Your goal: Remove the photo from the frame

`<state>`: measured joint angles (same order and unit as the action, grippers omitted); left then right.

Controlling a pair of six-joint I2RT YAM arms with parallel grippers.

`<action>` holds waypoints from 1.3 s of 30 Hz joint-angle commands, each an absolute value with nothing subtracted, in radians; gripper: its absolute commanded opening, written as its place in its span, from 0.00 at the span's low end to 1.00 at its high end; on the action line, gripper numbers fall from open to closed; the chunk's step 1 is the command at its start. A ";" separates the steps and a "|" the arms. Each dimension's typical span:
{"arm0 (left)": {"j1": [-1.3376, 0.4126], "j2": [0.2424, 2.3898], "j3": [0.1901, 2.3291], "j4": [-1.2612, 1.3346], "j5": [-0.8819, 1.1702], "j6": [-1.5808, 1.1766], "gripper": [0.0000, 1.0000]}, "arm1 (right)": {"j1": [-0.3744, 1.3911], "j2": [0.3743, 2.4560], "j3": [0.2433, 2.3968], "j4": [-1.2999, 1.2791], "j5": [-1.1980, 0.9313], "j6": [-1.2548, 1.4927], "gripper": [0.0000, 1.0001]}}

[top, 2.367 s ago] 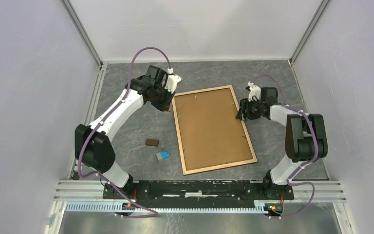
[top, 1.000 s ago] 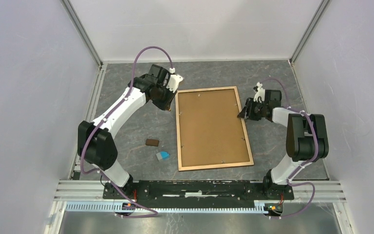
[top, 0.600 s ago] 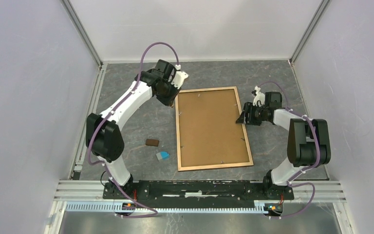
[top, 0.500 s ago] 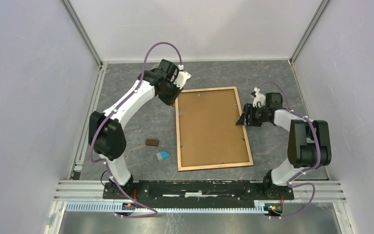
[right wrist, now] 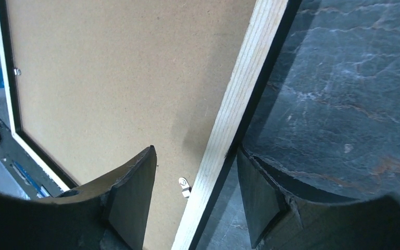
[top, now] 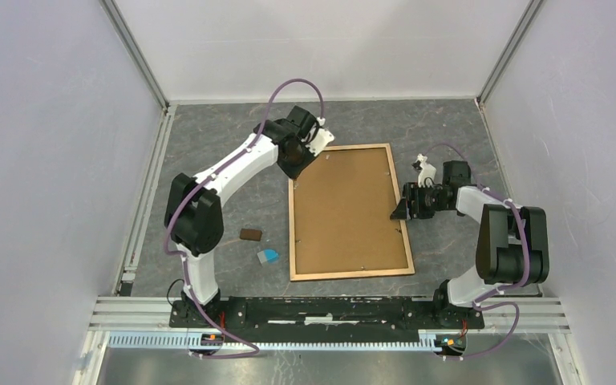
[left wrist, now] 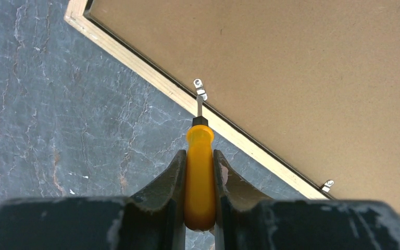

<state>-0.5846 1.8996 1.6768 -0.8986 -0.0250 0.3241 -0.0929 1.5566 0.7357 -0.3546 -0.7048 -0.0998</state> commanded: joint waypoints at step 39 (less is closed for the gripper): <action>-0.684 1.933 1.642 -0.877 -0.177 0.428 0.02 | -0.087 1.602 0.638 -0.387 -0.756 -0.100 0.68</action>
